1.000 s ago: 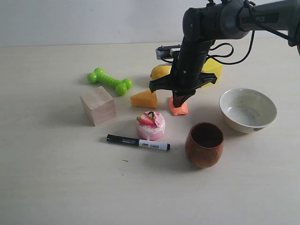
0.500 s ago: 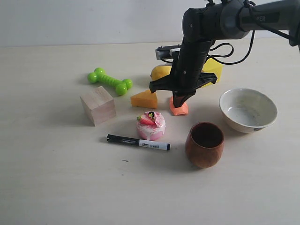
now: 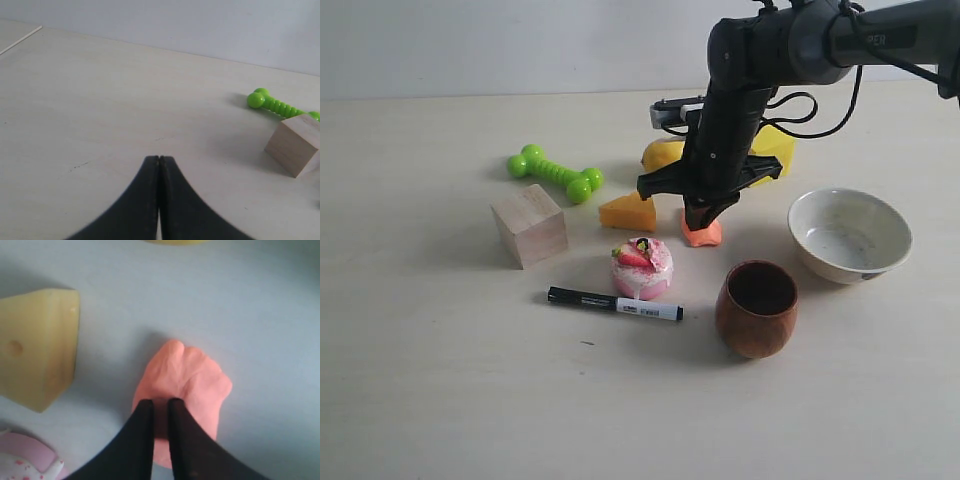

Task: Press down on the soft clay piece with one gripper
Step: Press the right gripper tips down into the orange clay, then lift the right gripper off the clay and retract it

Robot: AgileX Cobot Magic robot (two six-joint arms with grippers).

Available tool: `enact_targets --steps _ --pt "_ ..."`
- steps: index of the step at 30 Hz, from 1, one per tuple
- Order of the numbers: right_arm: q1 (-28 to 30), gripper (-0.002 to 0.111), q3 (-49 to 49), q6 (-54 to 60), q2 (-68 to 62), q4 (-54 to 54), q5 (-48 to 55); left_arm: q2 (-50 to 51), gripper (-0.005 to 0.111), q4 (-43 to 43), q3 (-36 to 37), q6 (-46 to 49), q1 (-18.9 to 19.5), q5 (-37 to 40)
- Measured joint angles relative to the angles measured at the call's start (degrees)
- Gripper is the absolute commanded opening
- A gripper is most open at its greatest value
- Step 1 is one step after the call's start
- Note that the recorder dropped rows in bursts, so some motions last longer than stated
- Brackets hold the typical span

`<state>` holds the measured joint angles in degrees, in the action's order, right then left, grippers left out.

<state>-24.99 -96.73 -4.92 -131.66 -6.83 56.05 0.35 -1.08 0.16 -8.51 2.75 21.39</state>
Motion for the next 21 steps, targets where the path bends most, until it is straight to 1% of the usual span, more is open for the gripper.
enact_targets --steps 6,14,21 --pt "0.0 0.016 0.52 0.0 0.66 0.04 0.17 0.0 0.0 0.0 0.0 0.0 0.0 0.0" --pt "-0.33 0.016 1.14 0.0 1.81 0.83 4.22 0.0 0.0 0.0 0.0 0.0 0.0 0.0" --pt "-0.33 0.016 1.14 0.0 2.66 0.98 4.43 0.0 0.0 0.0 0.0 0.0 0.0 0.0"
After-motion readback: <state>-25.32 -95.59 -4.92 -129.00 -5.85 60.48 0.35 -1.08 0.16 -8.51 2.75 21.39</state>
